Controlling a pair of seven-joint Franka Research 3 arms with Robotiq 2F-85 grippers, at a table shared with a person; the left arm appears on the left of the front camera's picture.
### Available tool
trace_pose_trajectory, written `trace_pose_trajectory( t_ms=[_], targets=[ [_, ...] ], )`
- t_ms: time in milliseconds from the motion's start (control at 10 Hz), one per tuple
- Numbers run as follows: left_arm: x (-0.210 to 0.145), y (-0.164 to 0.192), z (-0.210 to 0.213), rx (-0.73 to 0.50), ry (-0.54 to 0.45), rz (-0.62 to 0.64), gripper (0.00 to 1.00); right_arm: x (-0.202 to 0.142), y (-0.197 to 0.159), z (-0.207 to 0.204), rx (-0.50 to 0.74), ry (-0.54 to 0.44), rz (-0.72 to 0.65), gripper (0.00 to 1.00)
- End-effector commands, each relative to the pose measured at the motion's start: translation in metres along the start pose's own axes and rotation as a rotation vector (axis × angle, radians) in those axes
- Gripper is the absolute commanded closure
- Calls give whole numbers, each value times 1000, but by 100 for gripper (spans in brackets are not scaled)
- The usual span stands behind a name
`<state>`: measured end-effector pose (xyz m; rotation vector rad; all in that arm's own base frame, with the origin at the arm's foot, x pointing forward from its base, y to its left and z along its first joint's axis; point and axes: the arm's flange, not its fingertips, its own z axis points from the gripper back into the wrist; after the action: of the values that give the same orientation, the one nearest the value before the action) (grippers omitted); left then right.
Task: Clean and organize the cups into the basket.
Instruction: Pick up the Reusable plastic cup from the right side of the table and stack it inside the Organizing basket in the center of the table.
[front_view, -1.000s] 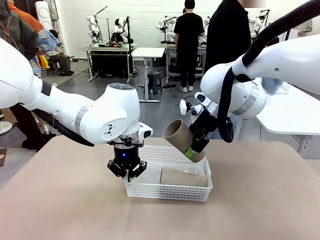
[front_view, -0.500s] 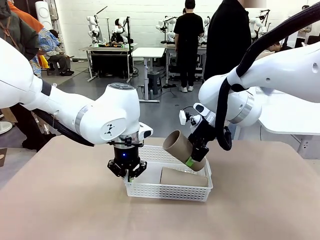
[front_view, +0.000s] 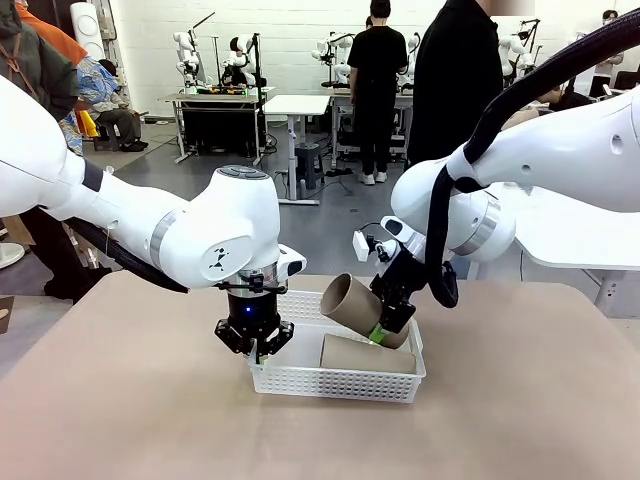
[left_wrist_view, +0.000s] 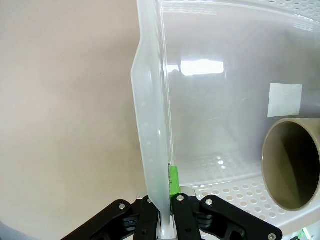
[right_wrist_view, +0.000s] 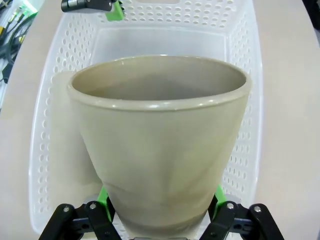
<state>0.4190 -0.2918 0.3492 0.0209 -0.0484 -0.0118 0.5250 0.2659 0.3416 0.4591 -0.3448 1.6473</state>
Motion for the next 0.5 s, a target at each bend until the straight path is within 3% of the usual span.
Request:
trace_pose_trajectory(
  t_ms=[0, 400],
  targets=[
    [-2, 0, -2, 5, 4, 0, 100, -9, -5, 1, 15, 19, 18, 0],
    [-2, 0, -2, 5, 4, 0, 100, -12, -7, -2, 10, 9, 13, 0]
  ],
)
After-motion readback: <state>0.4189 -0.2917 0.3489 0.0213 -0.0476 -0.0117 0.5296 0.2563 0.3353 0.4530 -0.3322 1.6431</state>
